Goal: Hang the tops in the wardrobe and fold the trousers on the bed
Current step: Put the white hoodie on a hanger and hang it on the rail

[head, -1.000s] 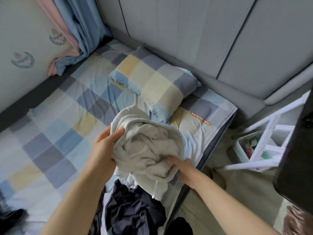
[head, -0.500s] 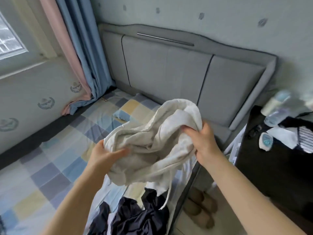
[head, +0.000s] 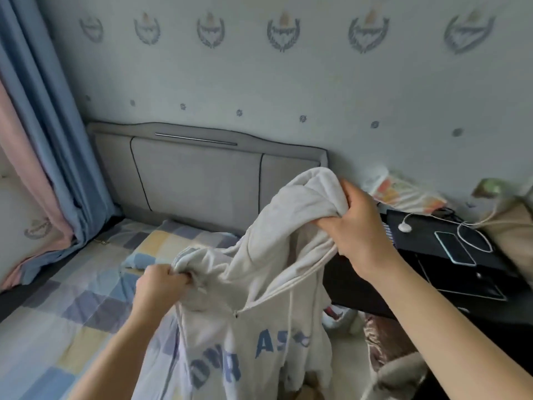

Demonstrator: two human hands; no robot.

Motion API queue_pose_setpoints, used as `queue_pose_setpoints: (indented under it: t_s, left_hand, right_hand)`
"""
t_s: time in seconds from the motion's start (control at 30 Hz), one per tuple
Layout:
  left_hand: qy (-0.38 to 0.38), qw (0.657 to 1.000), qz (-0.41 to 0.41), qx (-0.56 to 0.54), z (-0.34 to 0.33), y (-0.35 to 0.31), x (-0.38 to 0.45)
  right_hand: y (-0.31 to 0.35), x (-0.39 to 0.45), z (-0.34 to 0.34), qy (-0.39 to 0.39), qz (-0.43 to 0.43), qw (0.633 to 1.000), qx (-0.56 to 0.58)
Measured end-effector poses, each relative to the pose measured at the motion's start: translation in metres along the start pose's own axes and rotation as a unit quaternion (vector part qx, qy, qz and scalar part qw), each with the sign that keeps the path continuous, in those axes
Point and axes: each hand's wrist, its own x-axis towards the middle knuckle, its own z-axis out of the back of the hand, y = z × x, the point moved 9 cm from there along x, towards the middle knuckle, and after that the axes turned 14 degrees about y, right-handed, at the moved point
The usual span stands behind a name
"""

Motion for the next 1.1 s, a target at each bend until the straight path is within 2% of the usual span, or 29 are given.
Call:
queue_pose_setpoints:
  t_s: [0.03,0.1,0.17,0.23,0.33,0.43,0.53,0.67,0.73,0.87,0.9,1.0,1.03,1.1]
  left_hand:
    - [0.043,0.993,0.002,-0.112,-0.012,-0.008,-0.003]
    - [0.143,0.95,0.012,-0.278,-0.047,-0.036,-0.022]
    - [0.222,0.908,0.012,-0.354,-0.078,-0.068,-0.041]
    - [0.295,0.88,0.003,-0.372,-0.107,-0.107,-0.066]
    - [0.352,0.892,-0.038,-0.281,-0.146,-0.162,-0.104]
    - [0.386,0.909,-0.109,-0.114,-0.197,-0.21,-0.148]
    - [0.362,0.909,-0.202,0.034,-0.25,-0.249,-0.2]
    - [0.352,0.89,-0.288,0.024,-0.32,-0.295,-0.273]
    - [0.351,0.886,-0.302,0.037,-0.35,-0.311,-0.301]
    - [0.355,0.853,-0.347,0.161,-0.421,-0.332,-0.351]
    - [0.359,0.851,-0.333,0.187,-0.441,-0.332,-0.363]
    - [0.468,0.826,-0.226,0.219,-0.507,-0.308,-0.408]
    - [0.529,0.817,-0.149,0.176,-0.524,-0.295,-0.425]
    - [0.642,0.764,-0.029,0.06,-0.553,-0.279,-0.457]
  right_hand:
    - [0.0,-0.009,0.015,-0.005,-0.007,1.0,-0.011]
    - [-0.003,-0.031,0.05,-0.012,-0.032,0.999,-0.04]
    - [-0.013,-0.055,0.081,-0.009,-0.072,0.994,-0.08]
    - [-0.025,-0.085,0.11,-0.021,-0.112,0.986,-0.12]
    - [-0.035,-0.14,0.163,-0.079,-0.139,0.977,-0.14]
    - [-0.029,-0.212,0.225,-0.154,-0.148,0.966,-0.146]
    - [-0.012,-0.282,0.28,-0.217,-0.15,0.949,-0.176]
    - [0.013,-0.365,0.347,-0.279,-0.165,0.928,-0.185]
    - [0.033,-0.403,0.377,-0.302,-0.15,0.922,-0.189]
    - [0.063,-0.477,0.422,-0.365,-0.126,0.91,-0.155]
    - [0.068,-0.493,0.43,-0.383,-0.12,0.904,-0.15]
    - [0.08,-0.528,0.448,-0.423,-0.097,0.888,-0.154]
    - [0.083,-0.538,0.454,-0.434,-0.094,0.881,-0.163]
    - [0.089,-0.555,0.465,-0.451,-0.092,0.868,-0.187]
